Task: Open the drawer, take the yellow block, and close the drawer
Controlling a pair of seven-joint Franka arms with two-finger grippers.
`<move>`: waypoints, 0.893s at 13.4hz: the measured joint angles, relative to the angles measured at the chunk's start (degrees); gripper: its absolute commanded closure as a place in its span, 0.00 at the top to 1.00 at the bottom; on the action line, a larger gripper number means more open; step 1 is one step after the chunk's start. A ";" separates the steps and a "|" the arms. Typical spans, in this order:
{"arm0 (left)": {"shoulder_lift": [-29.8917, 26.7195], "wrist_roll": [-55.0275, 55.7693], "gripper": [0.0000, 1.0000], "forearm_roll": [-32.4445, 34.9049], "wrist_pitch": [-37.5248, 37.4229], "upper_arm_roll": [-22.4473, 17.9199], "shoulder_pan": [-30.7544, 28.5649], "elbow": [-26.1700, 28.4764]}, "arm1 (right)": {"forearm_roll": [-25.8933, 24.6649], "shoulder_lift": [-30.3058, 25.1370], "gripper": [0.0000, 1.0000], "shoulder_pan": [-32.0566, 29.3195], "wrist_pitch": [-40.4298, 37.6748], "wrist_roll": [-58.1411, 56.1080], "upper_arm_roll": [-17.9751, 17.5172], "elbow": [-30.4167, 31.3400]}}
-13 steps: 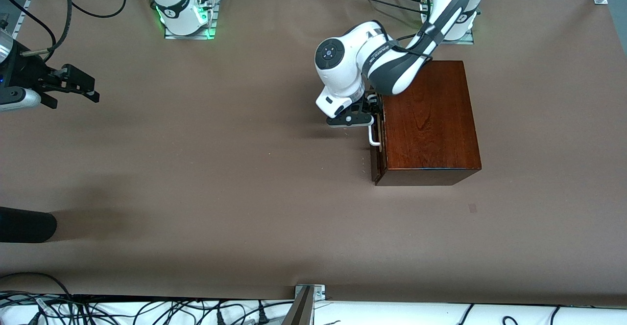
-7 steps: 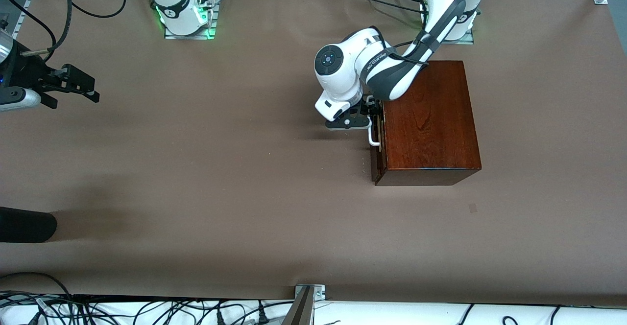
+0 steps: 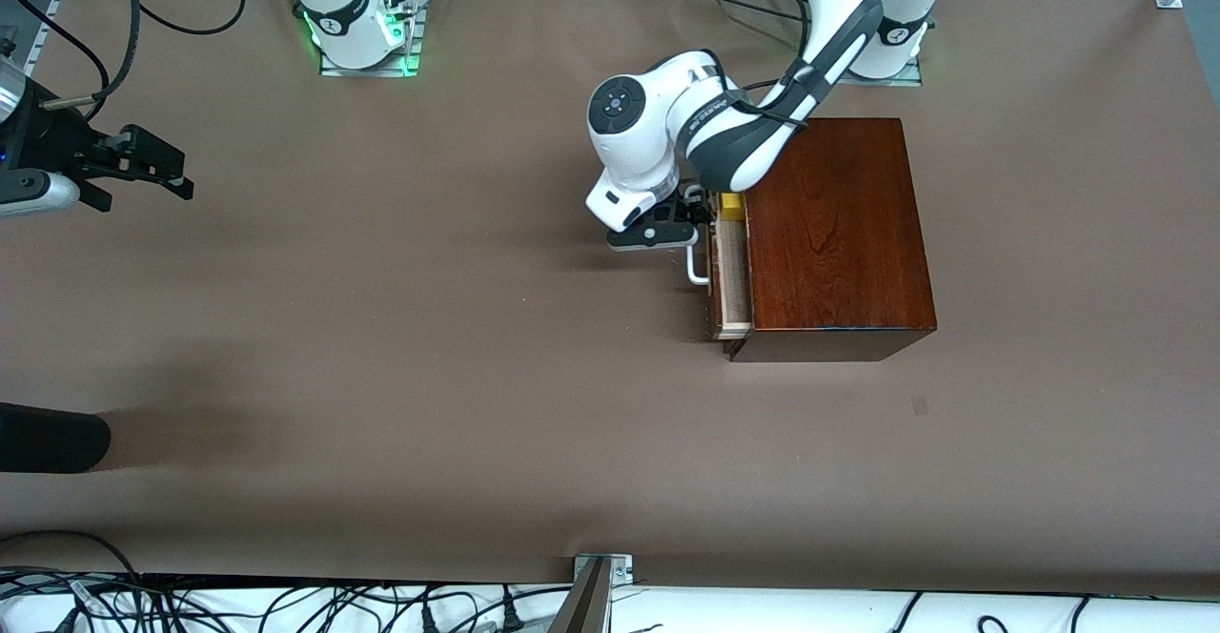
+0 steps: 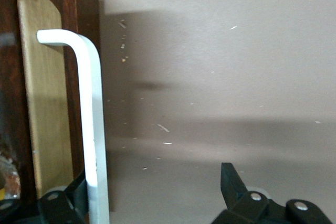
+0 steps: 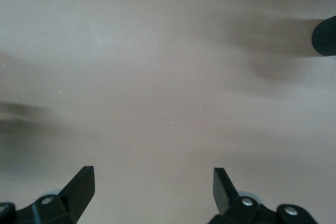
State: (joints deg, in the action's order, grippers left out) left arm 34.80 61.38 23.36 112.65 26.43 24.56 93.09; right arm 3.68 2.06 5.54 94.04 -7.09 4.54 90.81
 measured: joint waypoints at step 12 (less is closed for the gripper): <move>0.82 1.23 1.00 0.00 -6.51 0.44 2.42 -10.92 | 0.00 0.15 1.00 -0.03 0.00 -0.01 0.05 0.00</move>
State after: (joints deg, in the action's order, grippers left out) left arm 35.62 62.61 23.36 106.14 26.87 26.97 82.17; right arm 3.68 2.21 5.51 94.04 -7.10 4.59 90.81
